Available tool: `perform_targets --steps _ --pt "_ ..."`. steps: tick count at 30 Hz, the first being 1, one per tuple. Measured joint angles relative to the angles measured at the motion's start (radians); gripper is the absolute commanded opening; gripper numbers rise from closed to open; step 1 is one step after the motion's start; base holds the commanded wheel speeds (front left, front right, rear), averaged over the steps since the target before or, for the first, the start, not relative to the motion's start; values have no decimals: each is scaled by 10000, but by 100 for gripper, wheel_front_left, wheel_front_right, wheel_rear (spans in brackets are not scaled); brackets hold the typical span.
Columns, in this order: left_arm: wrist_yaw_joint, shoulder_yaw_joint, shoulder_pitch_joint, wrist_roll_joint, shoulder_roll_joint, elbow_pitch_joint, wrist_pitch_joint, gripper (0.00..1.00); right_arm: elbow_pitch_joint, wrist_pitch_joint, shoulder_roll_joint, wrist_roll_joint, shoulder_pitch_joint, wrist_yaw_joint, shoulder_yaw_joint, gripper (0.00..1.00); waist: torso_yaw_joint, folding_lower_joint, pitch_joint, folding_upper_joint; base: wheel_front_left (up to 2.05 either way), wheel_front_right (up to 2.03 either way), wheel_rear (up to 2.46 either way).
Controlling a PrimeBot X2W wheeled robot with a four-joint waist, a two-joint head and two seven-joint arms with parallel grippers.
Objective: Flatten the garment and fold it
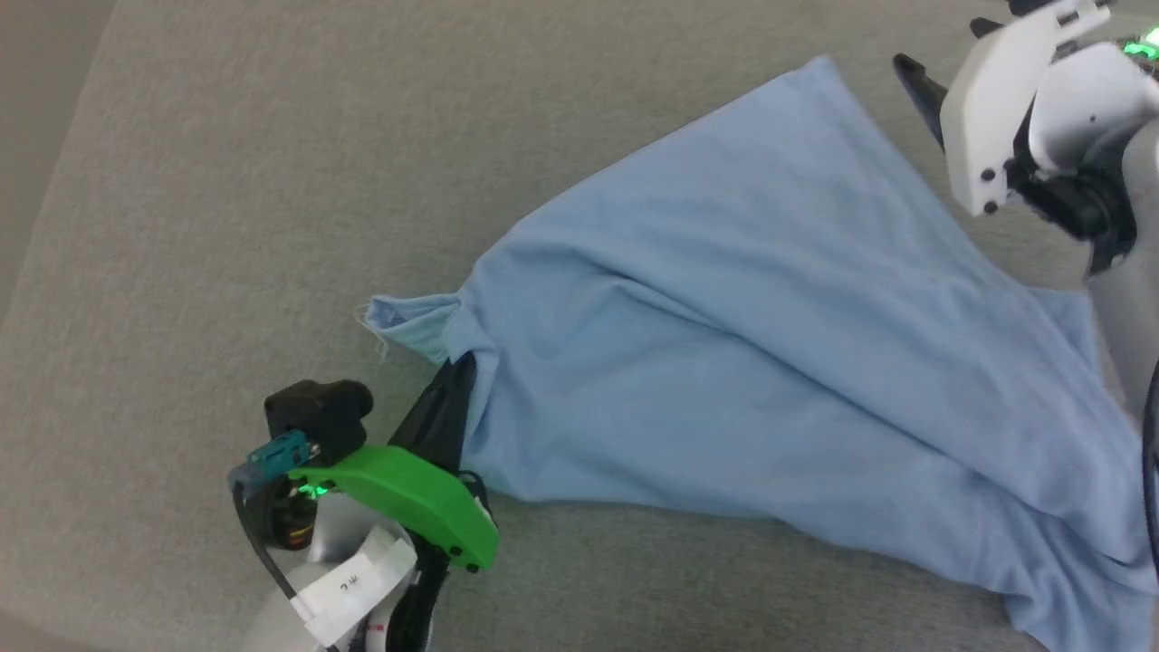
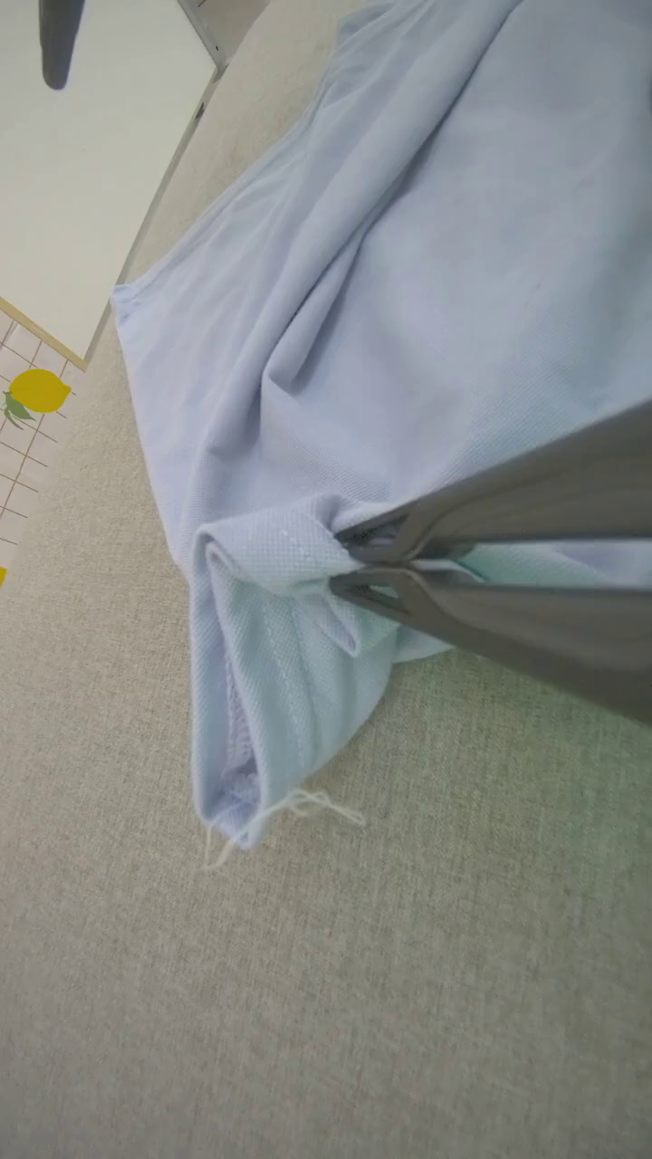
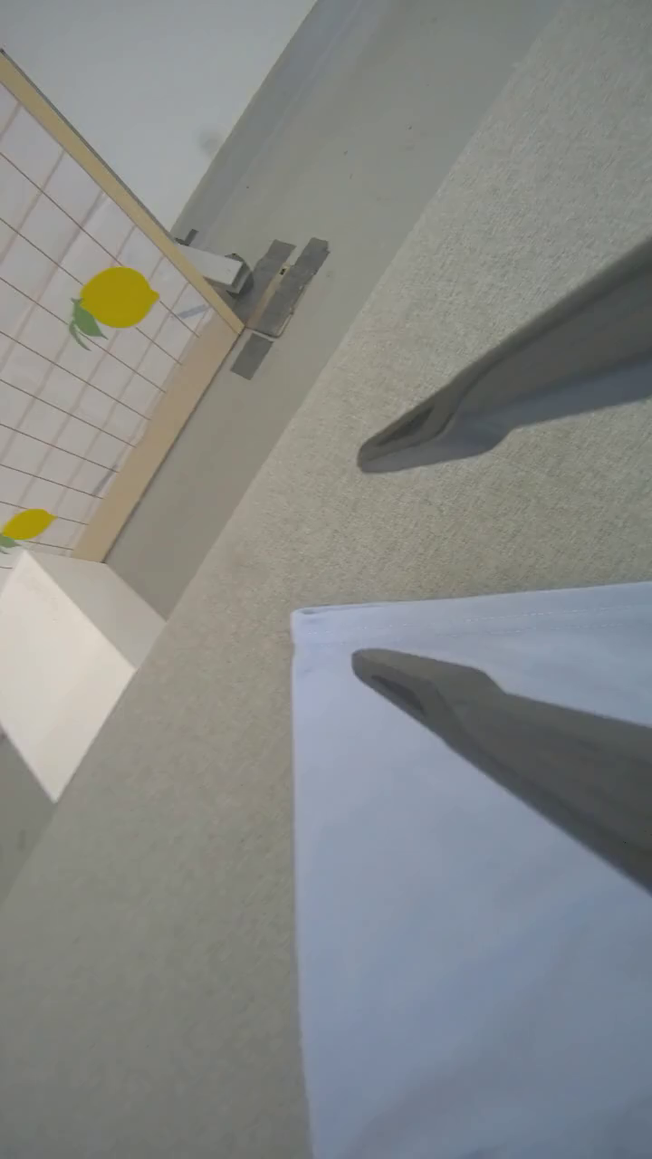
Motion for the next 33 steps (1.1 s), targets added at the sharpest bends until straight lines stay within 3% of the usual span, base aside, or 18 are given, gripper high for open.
perform_targets --steps 8,21,22,23,24,28,33 --pt "-190 -194 -313 15 -320 71 -405 0 966 2834 -424 -234 -1608 0 1323 100 1044 0 1098 0 0 0 0" --pt "-251 -282 -409 13 -435 198 -704 0 646 5191 -823 255 -2611 -2 2217 100 1923 -1 2373 0 0 0 0" --pt "-276 -282 -433 13 -435 203 -711 0 587 5336 -863 299 -2659 -2 2209 37 1930 -1 2406 0 0 0 0" --pt "-282 -286 -463 13 -435 213 -732 0 512 5425 -886 339 -2671 -2 2148 4 1926 -1 2430 0 0 0 0" --pt "-282 -282 -476 13 -435 226 -734 0 466 5484 -888 407 -2661 -2 2086 0 1909 -1 2435 0 0 0 0" --pt "-282 -251 -477 13 -414 272 -746 0 280 5428 -842 479 -2455 0 1879 0 1787 -1 2375 0 0 0 0" --pt "-280 -174 -484 13 -328 351 -744 0 123 4619 -813 384 -2122 4 1430 0 1599 -1 2221 0 0 0 0"
